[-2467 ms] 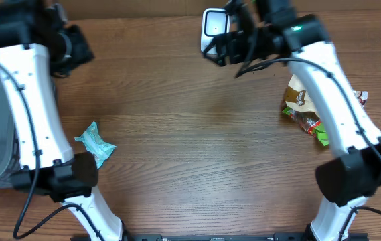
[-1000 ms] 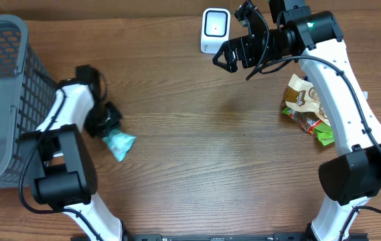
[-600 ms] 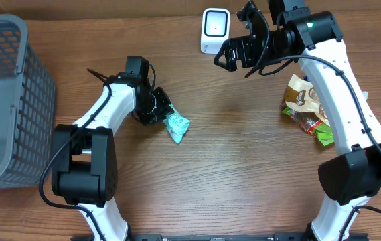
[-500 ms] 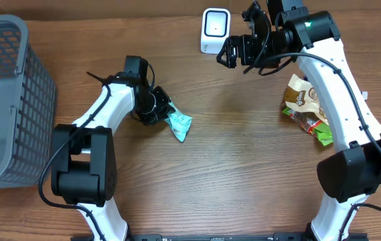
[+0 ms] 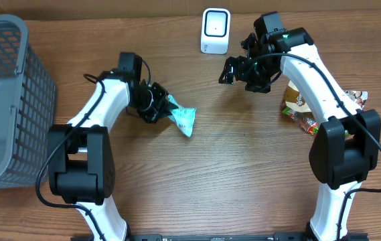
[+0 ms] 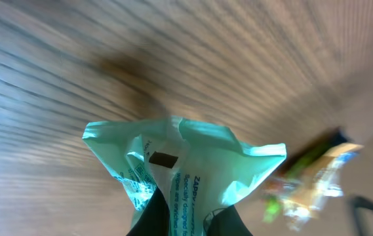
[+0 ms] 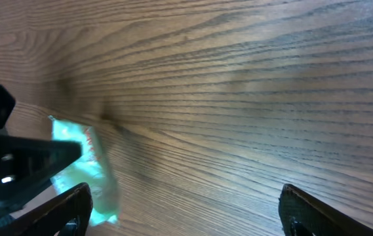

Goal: Scan the item barcode

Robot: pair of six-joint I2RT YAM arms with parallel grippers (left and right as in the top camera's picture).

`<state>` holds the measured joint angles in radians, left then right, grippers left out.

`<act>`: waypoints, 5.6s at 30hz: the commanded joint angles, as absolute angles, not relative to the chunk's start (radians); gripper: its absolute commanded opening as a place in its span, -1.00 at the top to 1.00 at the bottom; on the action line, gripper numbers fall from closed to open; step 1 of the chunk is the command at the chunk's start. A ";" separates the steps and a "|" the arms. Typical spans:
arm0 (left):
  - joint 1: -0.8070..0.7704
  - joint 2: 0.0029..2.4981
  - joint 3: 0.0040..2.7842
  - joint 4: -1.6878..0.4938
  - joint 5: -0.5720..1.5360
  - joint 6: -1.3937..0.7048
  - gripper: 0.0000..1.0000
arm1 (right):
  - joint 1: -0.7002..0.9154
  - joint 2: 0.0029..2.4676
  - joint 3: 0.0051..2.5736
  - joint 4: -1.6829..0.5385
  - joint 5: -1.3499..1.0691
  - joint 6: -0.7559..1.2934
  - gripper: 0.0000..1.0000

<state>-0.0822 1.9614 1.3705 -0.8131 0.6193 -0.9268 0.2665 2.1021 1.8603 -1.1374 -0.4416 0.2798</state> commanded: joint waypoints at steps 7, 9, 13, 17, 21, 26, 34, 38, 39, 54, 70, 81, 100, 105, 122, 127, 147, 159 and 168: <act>-0.072 1.965 1.764 -1.268 0.765 -1.256 0.92 | 0.252 2.089 1.865 -1.135 -0.465 0.285 -0.84; -0.072 1.965 1.832 -1.345 0.758 -1.256 0.92 | 0.252 2.089 1.864 -1.134 -0.465 0.285 -0.84; -0.073 1.965 1.948 -1.469 0.710 -1.247 0.92 | 0.252 2.089 1.865 -1.135 -0.465 0.285 -0.84; -0.083 1.965 2.083 -1.636 0.624 -1.229 0.92 | 0.252 2.089 1.864 -1.135 -0.465 0.285 -0.84; -0.102 1.965 2.176 -1.690 0.547 -1.220 0.92 | 0.252 2.089 1.864 -1.135 -0.465 0.285 -0.84; -0.145 1.964 2.226 -1.690 0.462 -1.213 0.92 | 0.252 2.089 1.864 -1.136 -0.465 0.284 -0.83; -0.154 1.964 2.225 -1.689 0.279 -1.184 0.92 | 0.252 2.089 1.865 -1.139 -0.465 0.257 -0.84; -0.154 1.966 2.175 -1.658 0.237 -1.165 0.92 | 0.252 2.089 1.865 -1.135 -0.465 0.254 -0.84; -0.154 1.968 2.159 -1.642 0.237 -1.158 0.91 | 0.252 2.089 1.864 -1.134 -0.465 0.254 -0.84; -0.156 1.975 1.686 -1.235 0.303 -1.164 0.92 | 0.253 2.089 1.864 -1.134 -0.465 0.212 -0.83; -0.181 1.975 1.390 -0.808 0.338 -0.649 0.91 | 0.297 2.089 1.864 -1.119 -0.465 0.099 -0.83; -0.193 1.975 1.417 -0.823 0.333 -0.265 -0.99 | 0.302 2.089 1.864 -1.110 -0.470 0.039 -0.83; 0.274 1.975 1.760 -1.099 0.354 -0.456 -0.99 | 0.545 2.276 1.864 -0.765 -0.513 -0.166 -0.86; 0.273 1.975 1.760 -1.094 0.304 -0.457 -0.99 | 0.545 2.352 1.864 -0.782 -0.558 -0.167 -0.79; 0.273 1.975 1.761 -1.092 0.278 -0.457 -1.00 | 0.488 2.372 1.866 -0.842 -0.633 0.125 0.92; 0.273 1.975 1.760 -1.092 0.278 -0.457 -0.99 | 0.440 2.350 1.866 -0.944 -0.179 0.706 0.92; 0.273 1.975 1.761 -1.092 0.278 -0.457 -0.99 | 0.473 2.343 2.021 -1.071 -0.057 -0.171 -1.00; 0.273 1.975 1.760 -1.092 0.278 -0.457 -0.99 | 0.551 2.355 2.067 -1.034 -0.309 -0.714 -1.00; 0.273 1.975 1.761 -1.092 0.278 -0.457 -1.00 | 0.571 2.417 2.061 -0.978 -0.279 -0.734 -1.00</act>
